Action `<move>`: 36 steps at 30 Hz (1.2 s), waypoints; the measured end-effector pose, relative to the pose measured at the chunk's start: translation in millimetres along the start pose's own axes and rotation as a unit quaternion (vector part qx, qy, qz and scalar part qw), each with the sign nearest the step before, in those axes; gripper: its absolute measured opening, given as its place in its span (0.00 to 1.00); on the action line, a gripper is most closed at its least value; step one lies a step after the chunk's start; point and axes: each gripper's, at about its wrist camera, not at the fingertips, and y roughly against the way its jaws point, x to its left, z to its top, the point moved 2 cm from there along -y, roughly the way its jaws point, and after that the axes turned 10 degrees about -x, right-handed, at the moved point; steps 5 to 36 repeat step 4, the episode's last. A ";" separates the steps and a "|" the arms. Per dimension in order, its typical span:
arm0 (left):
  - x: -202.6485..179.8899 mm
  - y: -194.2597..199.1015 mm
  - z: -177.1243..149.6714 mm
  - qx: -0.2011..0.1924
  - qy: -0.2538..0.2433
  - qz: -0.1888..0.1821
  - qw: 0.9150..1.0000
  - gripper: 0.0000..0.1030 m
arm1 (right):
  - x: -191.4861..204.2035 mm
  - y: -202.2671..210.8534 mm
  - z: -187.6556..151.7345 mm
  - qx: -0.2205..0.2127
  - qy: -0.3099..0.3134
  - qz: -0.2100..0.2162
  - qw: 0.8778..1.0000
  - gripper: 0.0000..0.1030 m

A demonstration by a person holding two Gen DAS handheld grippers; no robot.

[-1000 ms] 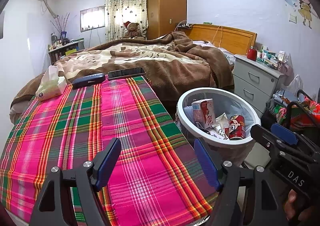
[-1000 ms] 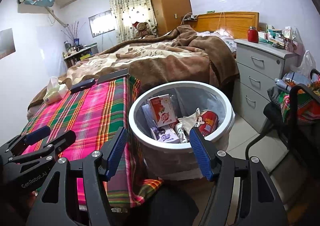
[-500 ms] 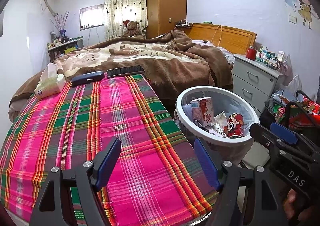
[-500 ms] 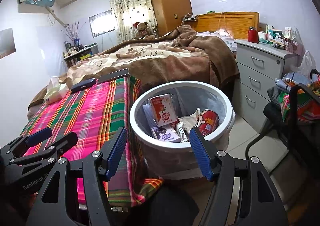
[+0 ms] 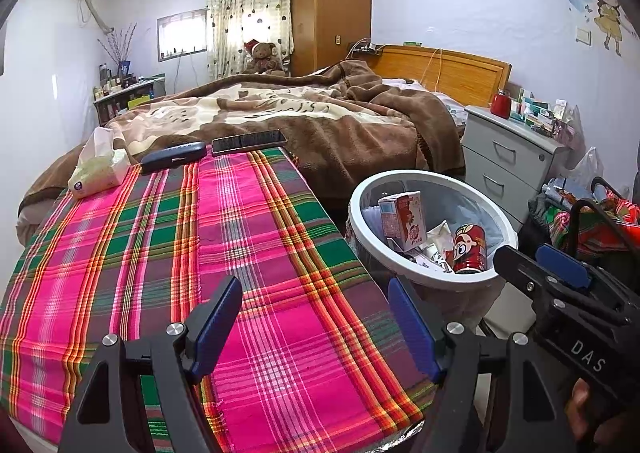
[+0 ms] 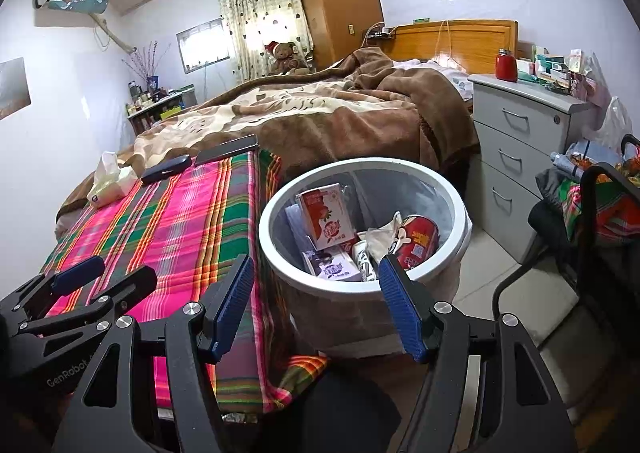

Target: Collect trash

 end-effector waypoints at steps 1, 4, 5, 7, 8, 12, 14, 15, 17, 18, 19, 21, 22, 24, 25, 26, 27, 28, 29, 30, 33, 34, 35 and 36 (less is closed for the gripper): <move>1.4 -0.3 -0.3 0.000 -0.001 0.000 1.000 0.73 | 0.0 0.1 -0.1 0.000 0.000 0.001 1.000 0.64; 1.4 -0.3 -0.9 -0.001 -0.001 0.000 1.000 0.73 | -0.1 0.0 0.0 0.000 0.001 0.000 1.000 0.64; 1.4 -0.3 -0.9 -0.001 -0.001 0.000 1.000 0.73 | -0.1 0.0 0.0 0.000 0.001 0.000 1.000 0.64; 1.4 -0.3 -0.9 -0.001 -0.001 0.000 1.000 0.73 | -0.1 0.0 0.0 0.000 0.001 0.000 1.000 0.64; 1.4 -0.3 -0.9 -0.001 -0.001 0.000 1.000 0.73 | -0.1 0.0 0.0 0.000 0.001 0.000 1.000 0.64; 1.4 -0.3 -0.9 -0.001 -0.001 0.000 1.000 0.73 | -0.1 0.0 0.0 0.000 0.001 0.000 1.000 0.64; 1.4 -0.3 -0.9 -0.001 -0.001 0.000 1.000 0.73 | -0.1 0.0 0.0 0.000 0.001 0.000 1.000 0.64; 1.4 -0.3 -0.9 -0.001 -0.001 0.000 1.000 0.73 | -0.1 0.0 0.0 0.000 0.001 0.000 1.000 0.64; 1.4 -0.3 -0.9 -0.001 -0.001 0.000 1.000 0.73 | -0.1 0.0 0.0 0.000 0.001 0.000 1.000 0.64; 1.4 -0.3 -0.9 -0.001 -0.001 0.000 1.000 0.73 | -0.1 0.0 0.0 0.000 0.001 0.000 1.000 0.64; 1.4 -0.3 -0.9 -0.001 -0.001 0.000 1.000 0.73 | -0.1 0.0 0.0 0.000 0.001 0.000 1.000 0.64; 1.4 -0.3 -0.9 -0.001 -0.001 0.000 1.000 0.73 | -0.1 0.0 0.0 0.000 0.001 0.000 1.000 0.64; 1.4 -0.3 -0.9 -0.001 -0.001 0.000 1.000 0.73 | -0.1 0.0 0.0 0.000 0.001 0.000 1.000 0.64; 1.4 -0.3 -0.9 -0.001 -0.001 0.000 1.000 0.73 | -0.1 0.0 0.0 0.000 0.001 0.000 1.000 0.64; 1.4 -0.3 -0.9 -0.001 -0.001 0.000 1.000 0.73 | -0.1 0.0 0.0 0.000 0.001 0.000 1.000 0.64; 1.4 -0.3 -0.9 -0.001 -0.001 0.000 1.000 0.73 | -0.1 0.0 0.0 0.000 0.001 0.000 1.000 0.64; 1.4 -0.3 -0.9 -0.001 -0.001 0.000 1.000 0.73 | -0.1 0.0 0.0 0.000 0.001 0.000 1.000 0.64; 1.4 -0.3 -0.9 -0.001 -0.001 0.000 1.000 0.73 | -0.1 0.0 0.0 0.000 0.001 0.000 1.000 0.64; 1.4 -0.3 -0.9 -0.001 -0.001 0.000 1.000 0.73 | -0.1 0.0 0.0 0.000 0.001 0.000 1.000 0.64; 1.4 -0.3 -0.9 -0.001 -0.001 0.000 1.000 0.73 | -0.1 0.0 0.0 0.000 0.001 0.000 1.000 0.64; 1.4 -0.3 -0.9 -0.001 -0.001 0.000 1.000 0.73 | -0.1 0.0 0.0 0.000 0.001 0.000 1.000 0.64; 1.4 -0.3 -0.9 -0.001 -0.001 0.000 1.000 0.73 | -0.1 0.0 0.0 0.000 0.001 0.000 1.000 0.64; 1.4 -0.3 -0.9 -0.001 -0.001 0.000 1.000 0.73 | -0.1 0.0 0.0 0.000 0.001 0.000 1.000 0.64; 1.4 -0.3 -0.9 -0.001 -0.001 0.000 1.000 0.73 | -0.1 0.0 0.0 0.000 0.001 0.000 1.000 0.64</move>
